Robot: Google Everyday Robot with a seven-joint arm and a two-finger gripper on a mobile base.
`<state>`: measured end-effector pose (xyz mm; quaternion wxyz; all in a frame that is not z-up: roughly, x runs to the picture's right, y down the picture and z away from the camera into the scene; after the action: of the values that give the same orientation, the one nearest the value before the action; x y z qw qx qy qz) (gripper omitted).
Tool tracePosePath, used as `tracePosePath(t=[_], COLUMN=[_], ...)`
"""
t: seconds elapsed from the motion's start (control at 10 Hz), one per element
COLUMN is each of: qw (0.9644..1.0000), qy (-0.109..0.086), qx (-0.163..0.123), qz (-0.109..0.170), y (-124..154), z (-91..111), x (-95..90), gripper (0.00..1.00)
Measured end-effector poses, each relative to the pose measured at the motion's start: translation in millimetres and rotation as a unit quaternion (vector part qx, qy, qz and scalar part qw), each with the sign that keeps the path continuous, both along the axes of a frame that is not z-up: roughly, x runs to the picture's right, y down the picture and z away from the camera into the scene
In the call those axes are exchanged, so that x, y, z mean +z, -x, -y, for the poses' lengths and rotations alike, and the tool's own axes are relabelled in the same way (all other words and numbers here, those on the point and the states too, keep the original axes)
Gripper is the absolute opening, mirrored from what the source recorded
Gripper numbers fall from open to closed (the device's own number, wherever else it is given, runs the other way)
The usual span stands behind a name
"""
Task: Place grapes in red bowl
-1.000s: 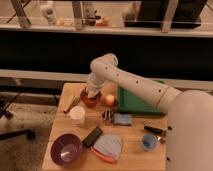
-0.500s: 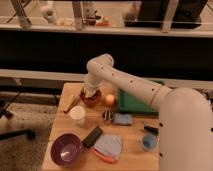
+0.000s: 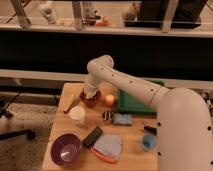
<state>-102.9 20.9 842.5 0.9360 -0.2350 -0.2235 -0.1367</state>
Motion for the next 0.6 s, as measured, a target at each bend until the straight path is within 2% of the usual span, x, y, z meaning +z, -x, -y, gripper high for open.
tracePosePath(t=[0.2,0.4,0.6], qw=[1.0000,1.0000,1.0000], qy=[0.001,0.001,0.000], qx=[-0.002,-0.003,-0.004], qz=[0.001,0.004,0.005], y=[-3.3,-3.7,-2.7], z=[0.0,0.3,0.6], x=[-0.3,-1.5,-4.0], gripper=[0.60,0.78,0.80])
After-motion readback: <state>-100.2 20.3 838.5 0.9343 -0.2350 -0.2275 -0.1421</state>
